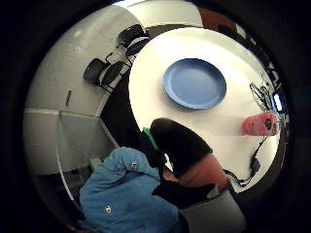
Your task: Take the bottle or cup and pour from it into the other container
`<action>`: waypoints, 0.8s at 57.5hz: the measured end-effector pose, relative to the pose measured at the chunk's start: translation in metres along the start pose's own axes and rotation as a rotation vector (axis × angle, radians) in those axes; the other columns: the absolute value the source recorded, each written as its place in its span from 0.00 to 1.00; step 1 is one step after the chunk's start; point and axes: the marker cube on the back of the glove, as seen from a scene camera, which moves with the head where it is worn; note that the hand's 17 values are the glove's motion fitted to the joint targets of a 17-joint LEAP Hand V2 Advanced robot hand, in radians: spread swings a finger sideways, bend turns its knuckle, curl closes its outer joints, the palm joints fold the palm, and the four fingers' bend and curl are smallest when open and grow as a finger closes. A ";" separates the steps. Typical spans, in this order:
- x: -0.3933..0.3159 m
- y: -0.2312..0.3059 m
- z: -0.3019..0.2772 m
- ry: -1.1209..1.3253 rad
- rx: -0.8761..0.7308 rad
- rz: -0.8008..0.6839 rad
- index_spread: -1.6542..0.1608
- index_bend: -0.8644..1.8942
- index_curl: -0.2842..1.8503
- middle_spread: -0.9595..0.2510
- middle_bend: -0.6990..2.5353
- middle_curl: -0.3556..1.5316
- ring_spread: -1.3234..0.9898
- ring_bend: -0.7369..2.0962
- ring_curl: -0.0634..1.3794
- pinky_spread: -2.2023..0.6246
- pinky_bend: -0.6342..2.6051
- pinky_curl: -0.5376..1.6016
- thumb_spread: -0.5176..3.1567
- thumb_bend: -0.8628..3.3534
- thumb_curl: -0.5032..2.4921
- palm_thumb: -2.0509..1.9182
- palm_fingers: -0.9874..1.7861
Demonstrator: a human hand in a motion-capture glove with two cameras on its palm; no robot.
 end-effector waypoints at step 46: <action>0.085 0.078 -0.001 -0.075 0.058 0.339 0.68 0.37 0.24 0.73 0.27 0.33 0.60 0.38 0.20 0.84 0.38 0.36 0.43 0.20 0.26 0.60 0.35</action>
